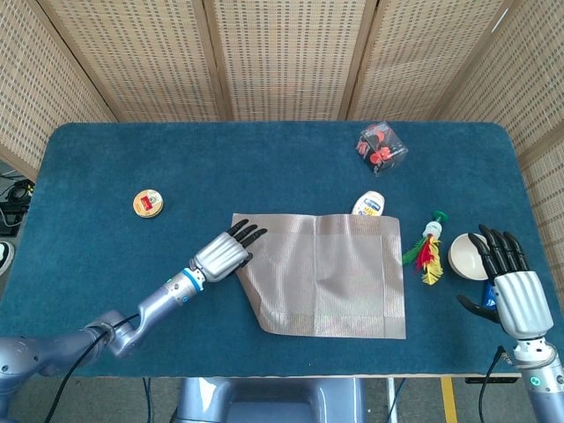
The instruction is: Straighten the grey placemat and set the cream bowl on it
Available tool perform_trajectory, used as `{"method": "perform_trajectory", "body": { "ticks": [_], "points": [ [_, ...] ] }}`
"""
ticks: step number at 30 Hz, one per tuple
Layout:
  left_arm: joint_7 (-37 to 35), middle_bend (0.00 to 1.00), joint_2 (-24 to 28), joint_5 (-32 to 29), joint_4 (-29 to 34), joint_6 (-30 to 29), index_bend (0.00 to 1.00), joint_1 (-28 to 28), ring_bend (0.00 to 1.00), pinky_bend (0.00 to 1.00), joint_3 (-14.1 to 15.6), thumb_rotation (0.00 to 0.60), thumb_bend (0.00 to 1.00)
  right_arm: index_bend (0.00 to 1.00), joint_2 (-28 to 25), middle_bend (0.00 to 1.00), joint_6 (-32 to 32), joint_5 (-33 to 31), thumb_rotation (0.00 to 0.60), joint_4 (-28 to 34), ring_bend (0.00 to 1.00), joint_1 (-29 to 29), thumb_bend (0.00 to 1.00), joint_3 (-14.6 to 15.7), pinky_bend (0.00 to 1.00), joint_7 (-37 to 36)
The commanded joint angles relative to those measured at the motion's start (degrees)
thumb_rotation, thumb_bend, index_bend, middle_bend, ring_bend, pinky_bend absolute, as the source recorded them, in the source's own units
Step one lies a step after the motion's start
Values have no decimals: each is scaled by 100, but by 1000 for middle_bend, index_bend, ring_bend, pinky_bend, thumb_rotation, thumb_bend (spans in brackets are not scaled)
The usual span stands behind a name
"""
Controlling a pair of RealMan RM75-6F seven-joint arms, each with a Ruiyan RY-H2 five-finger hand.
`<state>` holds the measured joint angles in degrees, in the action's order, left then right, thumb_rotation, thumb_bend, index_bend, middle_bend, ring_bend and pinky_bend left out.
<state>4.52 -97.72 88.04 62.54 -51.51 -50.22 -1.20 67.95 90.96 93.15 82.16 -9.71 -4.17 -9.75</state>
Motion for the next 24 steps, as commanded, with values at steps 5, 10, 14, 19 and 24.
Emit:
{"method": "perform_trajectory", "body": {
  "ticks": [5, 10, 14, 19, 24],
  "points": [
    [-56, 0, 708, -11, 508, -348, 784, 533, 0, 0, 379, 600, 621, 31, -19, 0, 79, 136, 600, 79, 0, 27, 0, 47, 0, 61],
    [-229, 0, 1053, 231, 585, -697, 784, 882, 0, 0, 729, 600, 621, 35, -22, 0, 145, 200, 600, 131, 0, 52, 0, 58, 0, 110],
    [-407, 0, 1262, 444, 588, -979, 784, 1131, 0, 0, 970, 600, 621, 35, -19, 0, 156, 246, 600, 169, 0, 53, 0, 69, 0, 150],
    [-465, 0, 1387, 609, 493, -1161, 785, 1311, 0, 0, 1119, 600, 622, 38, -15, 0, 158, 288, 600, 199, 0, 59, 0, 89, 0, 187],
    [-483, 0, 1389, 630, 349, -1190, 785, 1398, 0, 0, 1114, 600, 622, 39, -16, 0, 175, 325, 600, 227, 0, 71, 0, 104, 0, 213]
  ]
}}
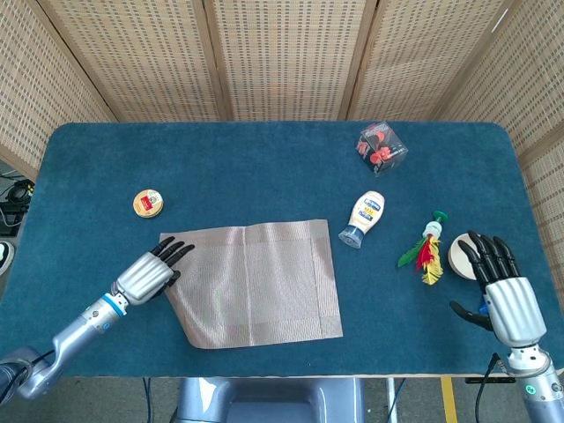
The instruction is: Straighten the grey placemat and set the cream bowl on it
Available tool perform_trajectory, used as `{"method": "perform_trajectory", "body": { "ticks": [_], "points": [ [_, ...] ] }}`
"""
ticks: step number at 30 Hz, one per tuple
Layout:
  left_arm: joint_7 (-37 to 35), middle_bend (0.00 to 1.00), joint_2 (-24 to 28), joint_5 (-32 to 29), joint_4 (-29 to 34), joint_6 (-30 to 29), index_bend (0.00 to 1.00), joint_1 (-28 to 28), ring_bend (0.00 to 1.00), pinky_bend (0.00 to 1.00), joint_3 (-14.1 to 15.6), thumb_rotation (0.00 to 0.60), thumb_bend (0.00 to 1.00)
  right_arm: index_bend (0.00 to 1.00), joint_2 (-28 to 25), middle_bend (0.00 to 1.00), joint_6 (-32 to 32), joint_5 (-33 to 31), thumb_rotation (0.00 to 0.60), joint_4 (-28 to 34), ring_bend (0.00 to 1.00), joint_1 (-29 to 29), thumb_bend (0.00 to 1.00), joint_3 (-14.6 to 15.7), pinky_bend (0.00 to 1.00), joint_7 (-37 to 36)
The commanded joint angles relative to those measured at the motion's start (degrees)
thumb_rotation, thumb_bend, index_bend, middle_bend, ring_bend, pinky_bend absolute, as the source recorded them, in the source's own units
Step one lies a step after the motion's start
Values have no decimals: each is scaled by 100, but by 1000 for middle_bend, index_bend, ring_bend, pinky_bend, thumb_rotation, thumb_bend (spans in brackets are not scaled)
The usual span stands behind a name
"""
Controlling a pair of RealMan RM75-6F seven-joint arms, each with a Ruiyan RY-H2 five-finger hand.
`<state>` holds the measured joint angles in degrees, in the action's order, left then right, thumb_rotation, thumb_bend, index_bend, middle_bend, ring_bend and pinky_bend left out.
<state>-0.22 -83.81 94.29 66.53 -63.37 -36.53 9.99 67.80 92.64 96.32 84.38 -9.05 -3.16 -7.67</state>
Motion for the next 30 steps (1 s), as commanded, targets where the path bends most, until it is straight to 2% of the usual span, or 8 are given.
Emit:
{"method": "perform_trajectory", "body": {
  "ticks": [1, 10, 13, 15, 17, 20, 25, 30],
  "points": [
    [-10, 0, -5, 3, -85, 1, 785, 46, 0, 0, -9, 600, 622, 40, -4, 0, 14, 14, 600, 10, 0, 9, 0, 6, 0, 6],
    [-159, 0, -56, -102, -401, 92, 782, 174, 0, 0, -42, 600, 609, 44, -11, 0, 14, 28, 600, 30, 0, 19, 0, 12, 0, 32],
    [-259, 0, -64, -79, -489, 68, 661, 210, 0, 0, -38, 600, 442, 44, -8, 0, -15, 15, 600, 32, 0, 15, 0, 14, 0, 42],
    [-352, 0, -55, -47, -526, 36, 223, 229, 0, 0, -34, 600, 107, 45, -7, 0, -28, 14, 600, 36, 0, 13, 0, 15, 0, 55],
    [-433, 0, 5, -29, -526, 36, 1, 245, 0, 0, -21, 600, 0, 45, -3, 0, -33, 17, 600, 43, 0, 13, 0, 18, 0, 72],
    [-634, 0, 196, -81, -308, -44, 0, 288, 0, 0, -67, 600, 0, 44, -2, 0, -54, 0, 600, 40, 0, 16, 0, 19, 0, 91],
    [-1077, 0, 834, -144, 418, -598, 0, 469, 0, 0, -234, 600, 0, 40, -21, 0, -197, -122, 600, 46, 0, 6, 0, 18, 0, 122],
    [-717, 0, 1376, -644, 1321, -1042, 0, 805, 0, 0, -537, 600, 0, 46, -42, 0, -588, -526, 600, 61, 0, -16, 0, -14, 0, 393]
  ]
}}
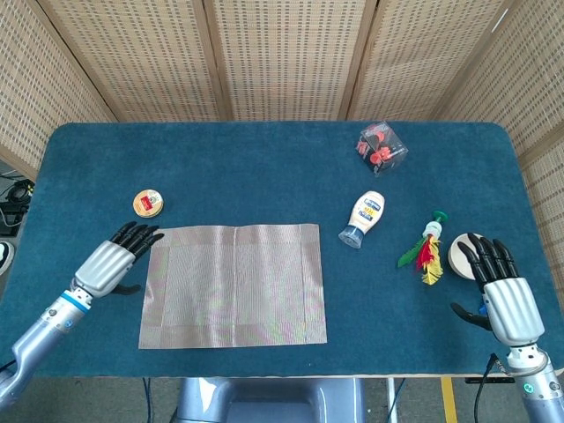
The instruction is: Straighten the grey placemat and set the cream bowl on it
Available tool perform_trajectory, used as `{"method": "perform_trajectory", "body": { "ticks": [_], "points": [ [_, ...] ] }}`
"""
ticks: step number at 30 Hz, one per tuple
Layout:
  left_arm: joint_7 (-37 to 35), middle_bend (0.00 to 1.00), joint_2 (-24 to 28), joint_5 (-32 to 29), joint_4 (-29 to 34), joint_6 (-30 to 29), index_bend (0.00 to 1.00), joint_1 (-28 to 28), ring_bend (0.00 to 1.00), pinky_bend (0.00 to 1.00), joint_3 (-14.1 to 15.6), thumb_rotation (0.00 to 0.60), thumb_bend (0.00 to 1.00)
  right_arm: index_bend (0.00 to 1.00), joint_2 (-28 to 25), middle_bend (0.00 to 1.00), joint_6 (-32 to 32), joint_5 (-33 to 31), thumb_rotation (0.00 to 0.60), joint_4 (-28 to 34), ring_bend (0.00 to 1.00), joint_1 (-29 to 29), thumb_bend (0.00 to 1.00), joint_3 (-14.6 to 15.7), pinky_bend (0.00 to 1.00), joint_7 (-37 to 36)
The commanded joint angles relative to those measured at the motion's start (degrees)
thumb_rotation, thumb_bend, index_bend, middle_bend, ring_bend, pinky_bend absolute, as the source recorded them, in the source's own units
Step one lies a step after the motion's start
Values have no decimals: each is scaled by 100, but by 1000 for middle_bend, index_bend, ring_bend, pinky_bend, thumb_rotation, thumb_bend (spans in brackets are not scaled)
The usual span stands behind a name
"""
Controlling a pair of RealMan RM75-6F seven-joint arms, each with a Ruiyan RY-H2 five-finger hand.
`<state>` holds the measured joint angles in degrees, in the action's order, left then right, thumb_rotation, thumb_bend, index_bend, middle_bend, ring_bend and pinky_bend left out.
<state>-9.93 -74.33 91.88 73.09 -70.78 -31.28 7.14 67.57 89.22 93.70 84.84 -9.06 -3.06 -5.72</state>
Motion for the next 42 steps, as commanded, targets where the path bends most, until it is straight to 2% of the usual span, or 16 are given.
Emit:
{"method": "perform_trajectory", "body": {
  "ticks": [1, 4, 7, 12, 17, 24, 34, 42],
  "points": [
    [408, 0, 539, -604, 932, -370, 0, 380, 0, 0, -329, 600, 0, 52, -26, 0, -383, -408, 600, 26, 0, -30, 0, -44, 0, 305],
    [831, 0, 838, -1120, 1696, -481, 0, 642, 0, 0, -437, 600, 0, 85, -16, 0, -782, -737, 600, -13, 0, -116, 0, -85, 0, 407],
    [1557, 0, 1115, -1503, 2472, -758, 0, 940, 0, 0, -449, 600, 0, 107, 57, 0, -1205, -846, 600, -324, 0, -294, 0, -78, 0, 366],
    [2392, 0, 1211, -1918, 3214, -1382, 0, 1378, 0, 0, -534, 600, 0, 153, 230, 0, -1819, -1078, 600, -831, 0, -600, 0, -172, 0, 209],
    [2535, 0, 1208, -1792, 3340, -1582, 0, 1548, 0, 0, -536, 600, 0, 250, 353, 0, -2243, -1566, 600, -1216, 0, -766, 0, -389, 0, 206],
    [2548, 0, 1204, -1674, 3282, -1481, 0, 1566, 0, 0, -612, 600, 0, 373, 477, 0, -3100, -2254, 600, -1650, 0, -958, 17, -530, 0, 66],
    [2398, 0, 1359, -1630, 3115, -1293, 0, 1578, 0, 0, -767, 600, 0, 379, 779, 0, -3568, -2756, 600, -2022, 0, -1056, 46, -538, 0, 426],
    [2194, 0, 1467, -1669, 3057, -1157, 0, 1601, 0, 0, -879, 600, 0, 429, 1018, 0, -3703, -2781, 600, -2138, 0, -1125, 193, -497, 0, 491]
  ]
}}
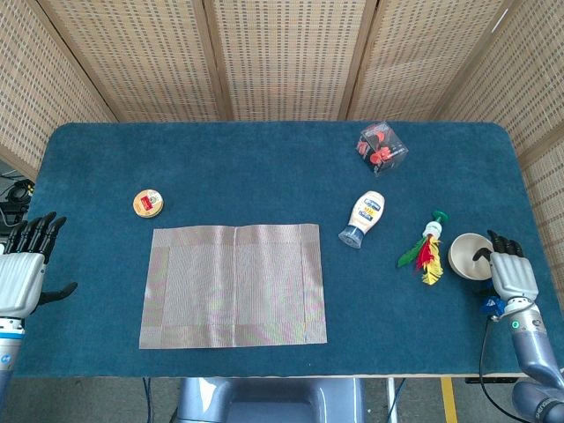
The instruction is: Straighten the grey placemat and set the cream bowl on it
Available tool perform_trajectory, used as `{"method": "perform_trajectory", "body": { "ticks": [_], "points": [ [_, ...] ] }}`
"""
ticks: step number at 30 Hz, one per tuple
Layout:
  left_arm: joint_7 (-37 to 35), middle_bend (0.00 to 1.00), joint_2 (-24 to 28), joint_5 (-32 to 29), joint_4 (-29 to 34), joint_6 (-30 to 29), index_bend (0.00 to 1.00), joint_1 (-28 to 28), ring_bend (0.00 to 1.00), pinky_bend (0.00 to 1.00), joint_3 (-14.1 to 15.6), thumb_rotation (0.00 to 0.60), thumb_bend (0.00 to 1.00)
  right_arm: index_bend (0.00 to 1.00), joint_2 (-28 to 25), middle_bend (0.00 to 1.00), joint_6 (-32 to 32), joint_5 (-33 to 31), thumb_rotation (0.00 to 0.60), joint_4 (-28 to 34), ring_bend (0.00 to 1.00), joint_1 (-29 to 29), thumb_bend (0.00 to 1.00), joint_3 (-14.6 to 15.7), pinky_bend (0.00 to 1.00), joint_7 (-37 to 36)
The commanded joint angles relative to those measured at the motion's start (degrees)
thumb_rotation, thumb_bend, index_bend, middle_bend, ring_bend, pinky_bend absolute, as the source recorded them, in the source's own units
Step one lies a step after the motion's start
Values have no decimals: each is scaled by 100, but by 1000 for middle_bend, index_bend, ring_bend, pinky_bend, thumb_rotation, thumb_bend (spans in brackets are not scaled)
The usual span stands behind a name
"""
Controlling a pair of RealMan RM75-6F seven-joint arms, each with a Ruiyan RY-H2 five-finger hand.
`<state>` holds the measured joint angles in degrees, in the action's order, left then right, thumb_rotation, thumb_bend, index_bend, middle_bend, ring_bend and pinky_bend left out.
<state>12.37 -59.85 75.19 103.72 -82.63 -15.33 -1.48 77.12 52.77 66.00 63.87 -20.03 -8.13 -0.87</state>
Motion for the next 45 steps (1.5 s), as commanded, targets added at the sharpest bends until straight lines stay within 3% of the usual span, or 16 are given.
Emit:
{"method": "perform_trajectory", "body": {
  "ticks": [1, 5, 13, 19, 23, 28, 31, 35, 45],
  "points": [
    [-60, 0, 28, 4, -6, 36, 0, 10, 0, 0, -26, 600, 0, 432, 92, 0, -97, -24, 600, -57, 0, -42, 211, 8, 0, -10],
    [-141, 0, 53, 23, -25, 60, 0, 33, 0, 0, -51, 600, 0, 503, 222, 0, -266, -63, 600, -189, 0, -109, 331, 6, 0, -65],
    [-265, 0, 97, 48, -34, 136, 0, 78, 0, 0, -83, 600, 0, 718, 618, 0, -31, 73, 600, -677, 0, -180, 685, -88, 0, -234],
    [-357, 0, 149, 71, -25, 188, 0, 100, 0, 0, -117, 600, 0, 741, 429, 0, 764, 584, 600, -371, 0, -41, 706, -84, 0, -471],
    [-449, 0, 189, 103, -31, 240, 0, 118, 0, 0, -133, 600, 0, 746, -42, 0, 1545, 1193, 600, 433, 0, 96, 705, 17, 0, -367],
    [-557, 0, 229, 116, -48, 312, 0, 120, 0, 0, -162, 600, 0, 746, -699, 0, 1879, 2036, 600, 1644, 0, -39, 704, 199, 0, -10],
    [-602, 0, 245, 111, -61, 354, 0, 117, 0, 0, -177, 600, 0, 745, -922, 0, 1740, 2430, 600, 2140, 0, -314, 704, 213, 0, 257],
    [-627, 0, 262, 88, -72, 480, 0, 85, 0, 0, -192, 600, 0, 740, -1121, 0, 971, 2606, 600, 2809, 0, -962, 703, 81, 0, 548],
    [-576, 0, 217, -129, -155, 754, 0, -19, 0, 0, -278, 600, 0, 734, -390, 0, -851, 2502, 600, 3075, 0, -2452, 659, -223, 0, 974]
  ]
}}
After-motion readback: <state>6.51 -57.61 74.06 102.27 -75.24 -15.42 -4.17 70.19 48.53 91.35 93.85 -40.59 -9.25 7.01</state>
